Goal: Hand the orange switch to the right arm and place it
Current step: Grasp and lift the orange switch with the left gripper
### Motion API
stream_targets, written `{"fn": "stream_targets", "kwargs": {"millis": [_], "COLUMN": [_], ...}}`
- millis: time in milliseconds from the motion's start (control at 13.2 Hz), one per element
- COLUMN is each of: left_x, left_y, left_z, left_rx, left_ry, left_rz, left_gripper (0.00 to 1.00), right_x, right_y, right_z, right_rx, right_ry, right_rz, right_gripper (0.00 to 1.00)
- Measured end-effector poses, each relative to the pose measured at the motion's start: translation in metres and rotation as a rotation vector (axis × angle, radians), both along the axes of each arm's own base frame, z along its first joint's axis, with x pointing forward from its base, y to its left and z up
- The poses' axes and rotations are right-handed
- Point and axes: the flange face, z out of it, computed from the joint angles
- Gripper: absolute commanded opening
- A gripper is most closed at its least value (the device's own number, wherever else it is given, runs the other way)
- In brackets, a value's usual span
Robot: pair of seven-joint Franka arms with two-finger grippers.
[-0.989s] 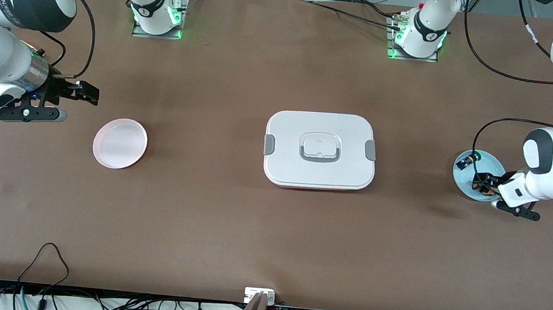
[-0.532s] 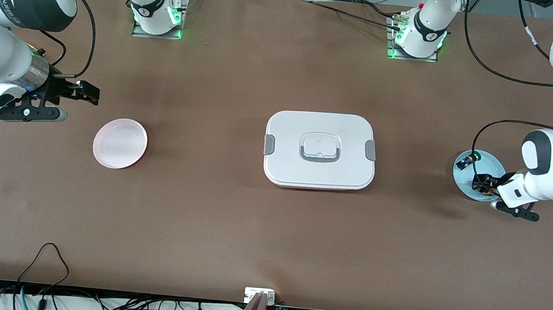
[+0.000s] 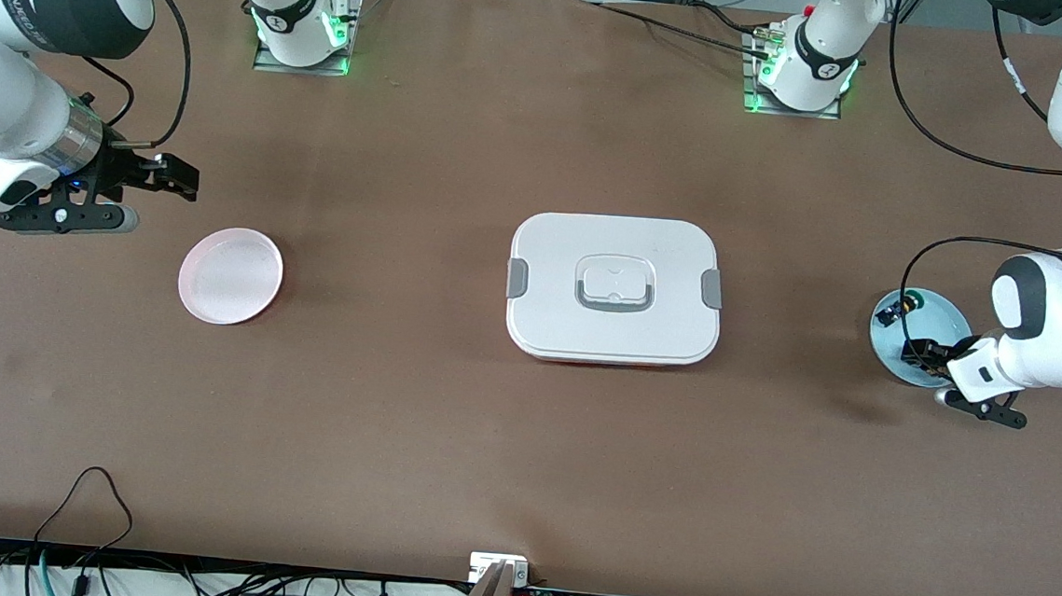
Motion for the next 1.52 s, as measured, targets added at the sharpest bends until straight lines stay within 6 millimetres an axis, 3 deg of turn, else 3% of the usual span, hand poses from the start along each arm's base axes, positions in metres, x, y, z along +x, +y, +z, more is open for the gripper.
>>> {"fn": "stream_targets", "kwargs": {"millis": [76, 152, 304, 380, 608, 913, 1065, 1293, 1521], "left_x": [-0.001, -0.002, -0.005, -0.005, -0.002, 0.013, 0.024, 0.046, 0.045], "left_y": [0.001, 0.004, 0.008, 0.008, 0.007, 0.002, -0.025, -0.098, -0.140], "left_z": [-0.002, -0.004, -0.010, -0.011, -0.008, 0.018, 0.055, 0.127, 0.158], "left_rx": [-0.001, -0.002, -0.005, -0.006, -0.005, -0.014, -0.051, -0.102, -0.373], "left_ry": [0.002, 0.006, 0.015, 0.017, 0.010, 0.041, 0.151, 0.222, 0.241], "left_rz": [0.002, 0.007, 0.013, 0.014, 0.011, -0.003, -0.060, -0.176, -0.162], "left_gripper": [0.98, 0.88, 0.55, 0.49, 0.38, 0.37, 0.36, 0.38, 0.38], "right_x": [0.000, 0.000, -0.001, -0.001, -0.007, -0.010, -0.008, -0.005, 0.003], "right_y": [0.002, 0.003, 0.004, 0.008, 0.046, 0.073, 0.077, 0.092, 0.113], "right_z": [0.004, 0.011, 0.020, 0.021, 0.021, 0.022, 0.020, 0.018, 0.009], "right_rx": [0.017, 0.028, 0.041, 0.049, 0.129, 0.306, 0.400, 0.566, 0.787], "right_ry": [0.001, -0.004, -0.013, -0.013, -0.001, 0.029, 0.049, 0.088, 0.156], "right_rz": [-0.004, -0.007, -0.009, -0.005, 0.027, -0.001, -0.035, -0.084, -0.158], "right_gripper": [1.00, 1.00, 1.00, 1.00, 1.00, 1.00, 1.00, 1.00, 1.00]}}
